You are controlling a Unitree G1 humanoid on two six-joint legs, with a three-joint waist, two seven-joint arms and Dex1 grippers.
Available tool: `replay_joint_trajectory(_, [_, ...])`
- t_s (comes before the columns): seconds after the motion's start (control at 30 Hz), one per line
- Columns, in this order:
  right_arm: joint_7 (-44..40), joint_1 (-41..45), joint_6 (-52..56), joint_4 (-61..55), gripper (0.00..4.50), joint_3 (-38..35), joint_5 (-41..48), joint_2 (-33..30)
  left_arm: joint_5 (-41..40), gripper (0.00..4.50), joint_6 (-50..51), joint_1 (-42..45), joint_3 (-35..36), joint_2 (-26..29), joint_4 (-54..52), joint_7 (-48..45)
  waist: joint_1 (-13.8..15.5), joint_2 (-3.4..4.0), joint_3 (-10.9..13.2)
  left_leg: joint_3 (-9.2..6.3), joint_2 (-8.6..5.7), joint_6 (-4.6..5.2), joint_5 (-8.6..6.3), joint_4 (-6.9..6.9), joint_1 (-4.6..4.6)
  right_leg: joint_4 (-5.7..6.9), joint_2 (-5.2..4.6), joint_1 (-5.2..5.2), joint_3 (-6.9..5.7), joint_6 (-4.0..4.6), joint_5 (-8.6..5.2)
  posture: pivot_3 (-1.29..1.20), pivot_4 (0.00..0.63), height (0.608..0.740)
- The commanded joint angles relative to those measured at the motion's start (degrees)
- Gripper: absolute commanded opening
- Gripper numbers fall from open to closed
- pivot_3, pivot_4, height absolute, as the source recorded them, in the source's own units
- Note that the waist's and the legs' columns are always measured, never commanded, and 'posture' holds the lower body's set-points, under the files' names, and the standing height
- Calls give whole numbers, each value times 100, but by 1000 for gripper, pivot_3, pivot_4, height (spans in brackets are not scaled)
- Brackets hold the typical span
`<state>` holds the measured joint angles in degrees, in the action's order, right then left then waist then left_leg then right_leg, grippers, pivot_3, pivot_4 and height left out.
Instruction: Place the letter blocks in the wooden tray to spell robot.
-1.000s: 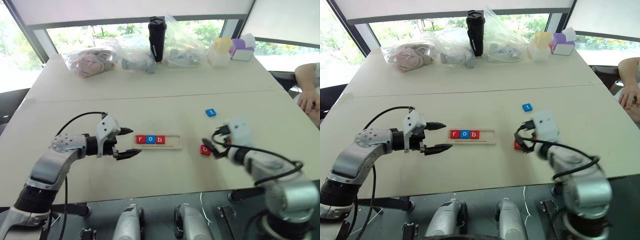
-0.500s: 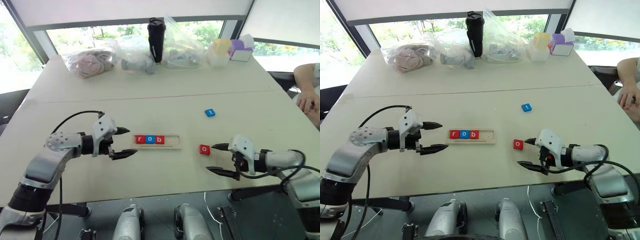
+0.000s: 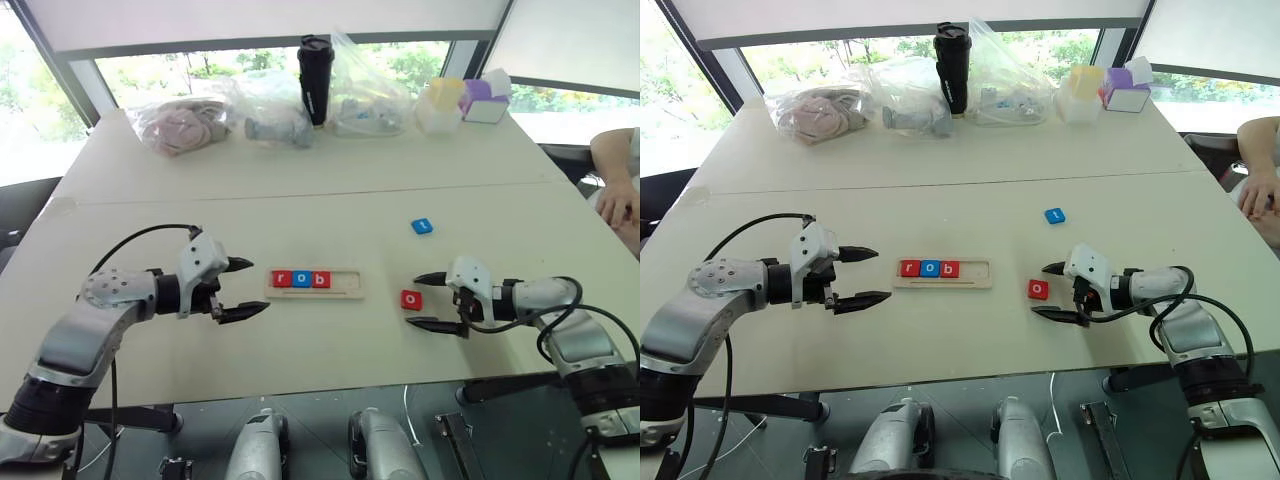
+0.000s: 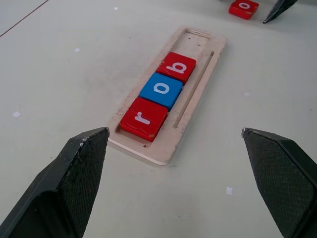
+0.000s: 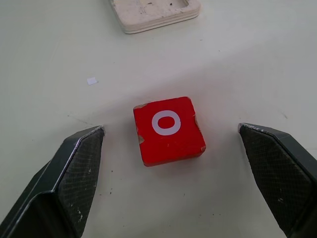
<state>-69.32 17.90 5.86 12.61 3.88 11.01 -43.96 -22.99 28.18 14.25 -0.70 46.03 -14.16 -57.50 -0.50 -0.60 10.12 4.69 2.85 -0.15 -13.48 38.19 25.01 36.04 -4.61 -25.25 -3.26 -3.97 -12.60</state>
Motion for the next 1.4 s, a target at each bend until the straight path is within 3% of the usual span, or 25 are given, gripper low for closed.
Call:
replay_joint_trajectory(0.03, [-68, 0, -5, 69, 3140, -41, 23, -48, 27, 4500, -74, 11, 123, 90, -171, -8, 0, 0, 0, 0, 0, 0, 0, 0, -2, 0, 0, 2, 0, 0, 0, 0, 150, 740])
replay_joint_trajectory(0.17, [-63, -24, 105, -58, 1201, -82, 94, -45, 44, 4500, -97, 42, 92, 89, -132, -15, -2, 0, 0, 1, 0, 0, 0, 0, -7, 0, 0, 7, 0, 0, 0, 0, 150, 740])
replay_joint_trajectory(0.2, [-24, -6, 111, -106, 1151, -88, 81, -49, 44, 4500, -96, 50, 89, 90, -128, -20, -2, 0, 0, 1, 0, 0, 0, 0, -8, 0, 0, 7, 0, 0, 0, 0, 150, 740])
replay_joint_trajectory(0.5, [15, 914, 1104, -1150, 1151, 147, 421, 234, 67, 4500, -106, 167, 46, 67, -57, -98, -20, 1, 1, -1, 6, -1, 1, -1, -13, 9, 5, 1, 4, 1, 1, 0, 150, 740])
replay_joint_trajectory(0.97, [-352, 2403, 634, 721, 1151, 1311, -369, 1252, 12, 4500, 47, -88, 166, -92, -370, 179, -23, 1, 1, 10, 2, -1, 1, -1, -11, 8, 0, 3, 4, -1, 2, 0, 150, 740])
replay_joint_trajectory(1.4, [-569, 3039, 58, 1966, 1151, 1532, -787, 1817, -43, 4500, 120, -303, 209, -157, -575, 437, -21, 2, 1, 10, 3, -2, 2, -1, -11, 11, 2, 3, 4, -7, 6, 0, 150, 740])
